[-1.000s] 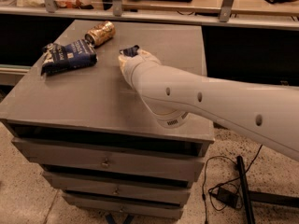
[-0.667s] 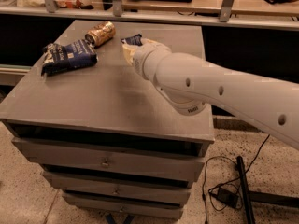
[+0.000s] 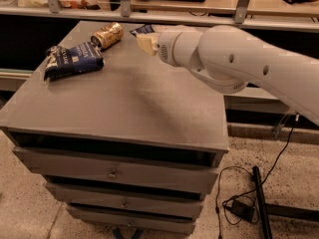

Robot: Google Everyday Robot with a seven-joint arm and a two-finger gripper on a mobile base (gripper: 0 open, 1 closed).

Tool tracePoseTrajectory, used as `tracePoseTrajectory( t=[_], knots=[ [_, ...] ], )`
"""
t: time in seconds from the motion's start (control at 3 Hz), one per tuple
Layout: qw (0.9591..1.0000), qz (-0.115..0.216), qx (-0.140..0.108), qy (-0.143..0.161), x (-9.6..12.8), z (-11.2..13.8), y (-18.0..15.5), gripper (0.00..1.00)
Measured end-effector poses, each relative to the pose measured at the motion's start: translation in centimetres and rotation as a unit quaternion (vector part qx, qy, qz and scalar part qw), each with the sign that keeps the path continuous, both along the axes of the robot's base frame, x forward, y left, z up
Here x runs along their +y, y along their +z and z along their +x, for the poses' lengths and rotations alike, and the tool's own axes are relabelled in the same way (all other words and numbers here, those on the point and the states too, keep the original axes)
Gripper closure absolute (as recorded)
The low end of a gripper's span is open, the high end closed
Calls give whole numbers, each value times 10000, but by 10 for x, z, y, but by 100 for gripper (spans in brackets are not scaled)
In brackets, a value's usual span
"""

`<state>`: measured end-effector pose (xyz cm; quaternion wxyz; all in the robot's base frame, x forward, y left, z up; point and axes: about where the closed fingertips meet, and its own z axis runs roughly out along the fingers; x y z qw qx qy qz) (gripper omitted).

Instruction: Pick rxbar blueberry

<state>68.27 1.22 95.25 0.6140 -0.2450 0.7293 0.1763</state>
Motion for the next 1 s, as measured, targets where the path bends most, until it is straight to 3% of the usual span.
tracePoseTrajectory(
  t=[0.33, 0.67, 1.0],
  knots=[
    [9944, -695, -199, 772, 14, -22, -4, 100],
    [9835, -1176, -478, 1287, 27, -40, -11, 100],
    [9783, -1338, -695, 1424, 39, -47, -6, 100]
  ],
)
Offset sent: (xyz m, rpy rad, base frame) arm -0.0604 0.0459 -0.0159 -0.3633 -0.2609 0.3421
